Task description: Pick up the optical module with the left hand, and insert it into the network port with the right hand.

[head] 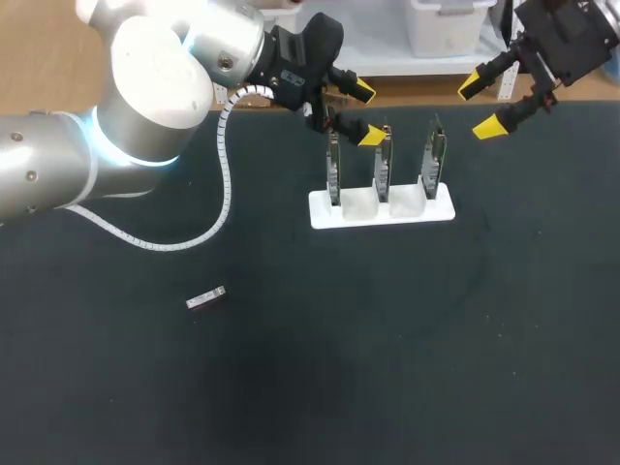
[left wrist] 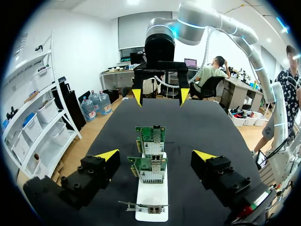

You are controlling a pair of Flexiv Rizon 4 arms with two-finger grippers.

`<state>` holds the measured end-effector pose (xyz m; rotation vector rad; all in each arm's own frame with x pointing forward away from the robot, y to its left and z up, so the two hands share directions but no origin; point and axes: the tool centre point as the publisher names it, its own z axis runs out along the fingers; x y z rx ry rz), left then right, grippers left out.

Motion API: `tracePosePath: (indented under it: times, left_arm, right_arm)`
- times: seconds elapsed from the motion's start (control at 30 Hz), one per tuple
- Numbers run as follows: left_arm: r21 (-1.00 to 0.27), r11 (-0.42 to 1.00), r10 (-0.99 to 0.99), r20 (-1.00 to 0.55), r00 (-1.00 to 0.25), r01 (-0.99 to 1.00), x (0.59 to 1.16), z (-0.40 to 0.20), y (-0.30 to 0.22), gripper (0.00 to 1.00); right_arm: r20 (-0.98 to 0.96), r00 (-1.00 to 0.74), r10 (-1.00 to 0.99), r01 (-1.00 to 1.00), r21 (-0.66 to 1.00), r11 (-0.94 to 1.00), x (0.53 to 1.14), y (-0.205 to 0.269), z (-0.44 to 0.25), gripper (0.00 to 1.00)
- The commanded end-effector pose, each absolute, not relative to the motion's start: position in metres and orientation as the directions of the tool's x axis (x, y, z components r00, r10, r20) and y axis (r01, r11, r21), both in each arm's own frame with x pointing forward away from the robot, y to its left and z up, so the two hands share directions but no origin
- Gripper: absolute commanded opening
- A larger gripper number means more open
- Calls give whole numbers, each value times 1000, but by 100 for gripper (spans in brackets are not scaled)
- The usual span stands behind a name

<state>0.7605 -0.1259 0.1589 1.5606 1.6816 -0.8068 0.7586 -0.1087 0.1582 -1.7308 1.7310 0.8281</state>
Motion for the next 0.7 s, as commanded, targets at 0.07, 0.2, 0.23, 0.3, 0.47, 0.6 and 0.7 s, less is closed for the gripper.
tracePosePath:
  times: [0.07, 0.2, 0.23, 0.3, 0.47, 0.6, 0.7]
  left_arm:
    - [12, 81, 569, -822, -36, 997, 762, 160, -127, 100]
    - [23, 77, 582, -813, -26, 997, 764, 165, -127, 100]
    - [33, 81, 596, -803, -22, 996, 764, 168, -127, 100]
    - [39, 91, 603, -797, -25, 995, 764, 175, -125, 100]
    - [77, 142, 647, -762, -34, 987, 758, 194, -114, 100]
    - [111, 215, 690, -721, -70, 970, 741, 208, -97, 100]
    - [124, 268, 732, -671, -118, 955, 725, 214, -85, 100]
  right_arm:
    - [-751, -19, -661, -999, 39, -15, 756, -109, 158, 100]
    - [-751, -19, -661, -999, 39, -15, 756, -109, 158, 100]
    - [-751, -19, -661, -999, 39, -15, 756, -109, 158, 100]
    - [-751, -19, -661, -999, 39, -15, 756, -109, 158, 100]
    - [-751, -19, -661, -999, 39, -15, 756, -109, 158, 100]
    - [-751, -19, -661, -999, 39, -15, 756, -109, 158, 100]
    - [-751, -19, -661, -999, 39, -15, 756, -109, 158, 100]
